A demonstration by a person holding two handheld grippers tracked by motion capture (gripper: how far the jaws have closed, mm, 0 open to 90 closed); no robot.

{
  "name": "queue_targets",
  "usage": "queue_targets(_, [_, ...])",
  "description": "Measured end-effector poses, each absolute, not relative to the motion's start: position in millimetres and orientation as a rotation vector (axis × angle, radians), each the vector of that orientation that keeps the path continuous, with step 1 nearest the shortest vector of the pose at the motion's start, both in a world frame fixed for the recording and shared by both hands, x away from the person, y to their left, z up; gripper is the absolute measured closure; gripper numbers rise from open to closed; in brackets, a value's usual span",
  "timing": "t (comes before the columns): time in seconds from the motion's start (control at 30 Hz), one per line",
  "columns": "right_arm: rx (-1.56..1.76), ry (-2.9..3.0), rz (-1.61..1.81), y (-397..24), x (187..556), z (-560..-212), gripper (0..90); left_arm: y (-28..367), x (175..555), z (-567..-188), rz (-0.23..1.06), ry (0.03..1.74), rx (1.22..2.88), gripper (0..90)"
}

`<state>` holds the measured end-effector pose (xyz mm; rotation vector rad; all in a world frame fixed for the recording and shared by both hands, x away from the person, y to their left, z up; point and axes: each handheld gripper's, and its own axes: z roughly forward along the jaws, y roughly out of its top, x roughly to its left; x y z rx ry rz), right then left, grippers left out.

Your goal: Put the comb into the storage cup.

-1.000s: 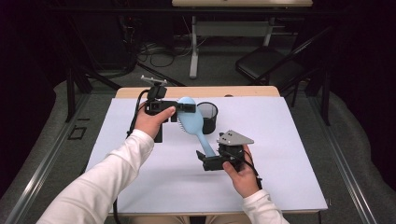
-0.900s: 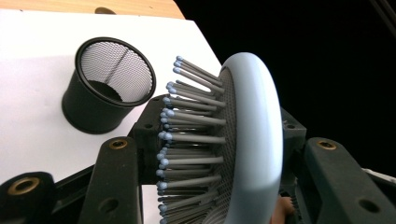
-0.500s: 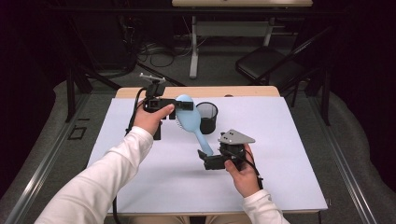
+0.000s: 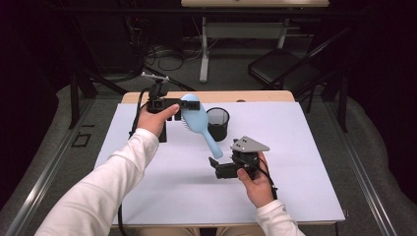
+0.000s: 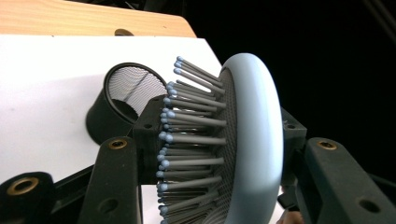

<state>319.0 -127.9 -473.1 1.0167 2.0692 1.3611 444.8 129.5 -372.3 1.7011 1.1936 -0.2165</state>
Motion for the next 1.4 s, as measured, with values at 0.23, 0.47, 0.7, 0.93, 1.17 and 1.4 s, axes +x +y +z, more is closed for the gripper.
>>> queue_targets(0.23, [1.016,2.070,1.364,-127.6,318.9,-473.2,0.0,134.0,446.6,-364.0,-0.151,1.183,1.724,50.3])
queue_targets(0.47, [1.022,2.064,1.361,-128.6,319.5,-473.4,0.0,132.8,448.5,-361.1,-0.131,1.174,1.737,50.3])
queue_targets(0.7, [1.035,2.055,1.367,-130.8,320.2,-473.1,0.5,125.8,451.4,-356.7,-0.067,1.126,1.760,50.3])
queue_targets(0.93, [1.039,2.049,1.369,-131.5,320.2,-472.8,0.9,116.8,451.8,-353.9,-0.026,1.094,1.777,50.3])
queue_targets(1.17, [1.040,2.043,1.373,-132.6,320.8,-472.8,1.3,111.2,453.3,-351.1,0.013,1.071,1.799,50.3])
queue_targets(1.4, [1.046,2.040,1.372,-134.4,321.1,-472.2,1.9,103.8,454.9,-349.9,0.036,1.056,1.803,50.3])
